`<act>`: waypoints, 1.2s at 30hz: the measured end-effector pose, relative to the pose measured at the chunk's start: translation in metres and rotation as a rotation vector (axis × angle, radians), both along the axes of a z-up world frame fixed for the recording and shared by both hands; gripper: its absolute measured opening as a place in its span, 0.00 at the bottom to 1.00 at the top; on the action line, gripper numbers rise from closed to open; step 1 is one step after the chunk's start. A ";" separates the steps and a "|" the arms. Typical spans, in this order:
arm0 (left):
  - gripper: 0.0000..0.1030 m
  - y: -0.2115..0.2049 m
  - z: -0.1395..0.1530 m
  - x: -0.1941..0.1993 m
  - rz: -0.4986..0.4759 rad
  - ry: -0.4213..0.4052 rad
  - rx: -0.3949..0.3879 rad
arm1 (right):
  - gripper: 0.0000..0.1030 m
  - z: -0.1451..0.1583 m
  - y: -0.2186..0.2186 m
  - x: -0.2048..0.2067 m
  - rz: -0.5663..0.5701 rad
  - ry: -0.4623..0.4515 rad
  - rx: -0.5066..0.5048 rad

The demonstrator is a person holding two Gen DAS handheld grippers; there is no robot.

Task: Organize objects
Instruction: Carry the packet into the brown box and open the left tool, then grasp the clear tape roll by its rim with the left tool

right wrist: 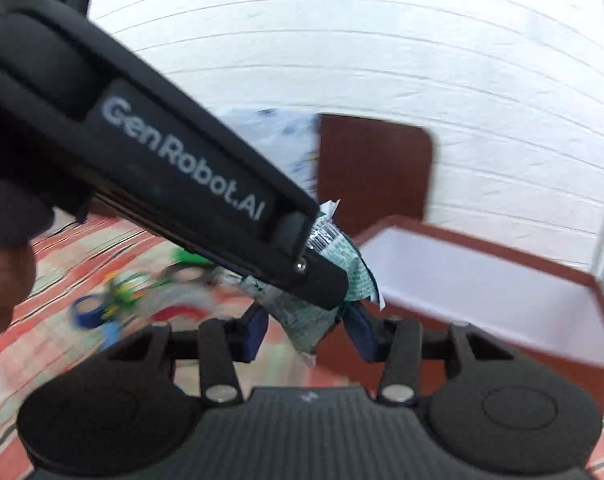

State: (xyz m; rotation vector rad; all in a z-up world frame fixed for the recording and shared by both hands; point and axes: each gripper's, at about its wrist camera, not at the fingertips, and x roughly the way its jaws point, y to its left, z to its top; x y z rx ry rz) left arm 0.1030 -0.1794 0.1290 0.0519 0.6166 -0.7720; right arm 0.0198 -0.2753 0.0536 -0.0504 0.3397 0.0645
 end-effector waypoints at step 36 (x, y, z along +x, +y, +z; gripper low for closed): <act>0.53 0.256 -0.121 -0.026 0.677 0.163 0.050 | 0.84 -0.038 0.109 0.060 0.254 0.229 -0.024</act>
